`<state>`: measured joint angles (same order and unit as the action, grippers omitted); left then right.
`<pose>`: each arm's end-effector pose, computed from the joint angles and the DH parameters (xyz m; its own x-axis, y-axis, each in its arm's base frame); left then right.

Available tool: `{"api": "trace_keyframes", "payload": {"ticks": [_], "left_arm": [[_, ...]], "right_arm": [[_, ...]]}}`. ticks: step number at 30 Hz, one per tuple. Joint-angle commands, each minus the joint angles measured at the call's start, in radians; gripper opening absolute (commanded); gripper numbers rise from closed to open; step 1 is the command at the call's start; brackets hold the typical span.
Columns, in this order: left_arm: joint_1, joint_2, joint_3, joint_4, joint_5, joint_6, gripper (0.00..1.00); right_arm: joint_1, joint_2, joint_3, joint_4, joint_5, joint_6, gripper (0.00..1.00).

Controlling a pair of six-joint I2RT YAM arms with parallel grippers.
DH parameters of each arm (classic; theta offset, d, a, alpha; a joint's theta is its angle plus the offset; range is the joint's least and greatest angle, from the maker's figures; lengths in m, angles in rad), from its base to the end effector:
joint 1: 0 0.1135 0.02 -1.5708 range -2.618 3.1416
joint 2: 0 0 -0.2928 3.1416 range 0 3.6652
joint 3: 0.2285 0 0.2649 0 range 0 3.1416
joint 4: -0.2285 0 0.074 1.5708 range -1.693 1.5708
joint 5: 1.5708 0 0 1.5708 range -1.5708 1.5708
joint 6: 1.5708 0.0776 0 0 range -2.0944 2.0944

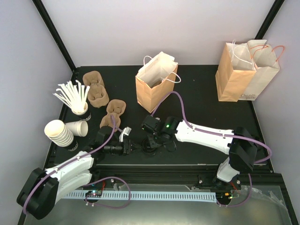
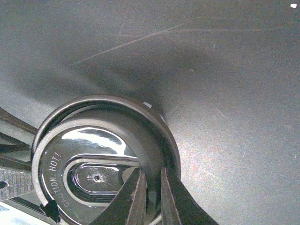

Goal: Pack the takeout coffee

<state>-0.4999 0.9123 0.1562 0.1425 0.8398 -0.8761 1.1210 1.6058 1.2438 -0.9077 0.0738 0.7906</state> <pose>0.1238 -0.1334 0.1393 -0.9798 -0.0493 -0.1940 0.1586 0.4003 -0.9025 0.1520 0.3016 0.2263 -0.9237 -0.2828 -0.2587 -0.3299 0.9301 0.1613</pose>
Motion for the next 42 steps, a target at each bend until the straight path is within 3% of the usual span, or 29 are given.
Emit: {"api": "trace_keyframes", "payload": {"ticks": [1,11,18,20,26,34,42], "left_arm": [[-0.010,0.045,-0.028,-0.191,-0.142,0.061,0.28],[-0.091,0.117,-0.068,-0.152,-0.231,0.019,0.27],[-0.098,0.084,-0.028,-0.256,-0.294,0.062,0.27],[-0.097,0.046,0.004,-0.297,-0.293,0.071,0.32],[-0.098,-0.126,0.199,-0.566,-0.408,0.155,0.61],[-0.096,-0.229,0.414,-0.809,-0.619,0.214,0.77],[-0.066,-0.268,0.568,-0.874,-0.873,0.298,0.99]], "right_arm": [[0.006,0.028,-0.006,0.018,-0.028,-0.008,0.12],[0.006,0.041,-0.006,0.016,-0.027,-0.016,0.12],[0.006,0.037,-0.005,0.010,-0.015,-0.019,0.12],[0.006,0.034,0.002,0.002,-0.002,-0.022,0.11],[-0.006,0.004,0.026,-0.029,0.067,-0.035,0.04],[-0.091,-0.054,0.028,-0.032,0.080,-0.087,0.01],[-0.203,-0.156,0.024,-0.057,0.133,-0.147,0.01]]}}
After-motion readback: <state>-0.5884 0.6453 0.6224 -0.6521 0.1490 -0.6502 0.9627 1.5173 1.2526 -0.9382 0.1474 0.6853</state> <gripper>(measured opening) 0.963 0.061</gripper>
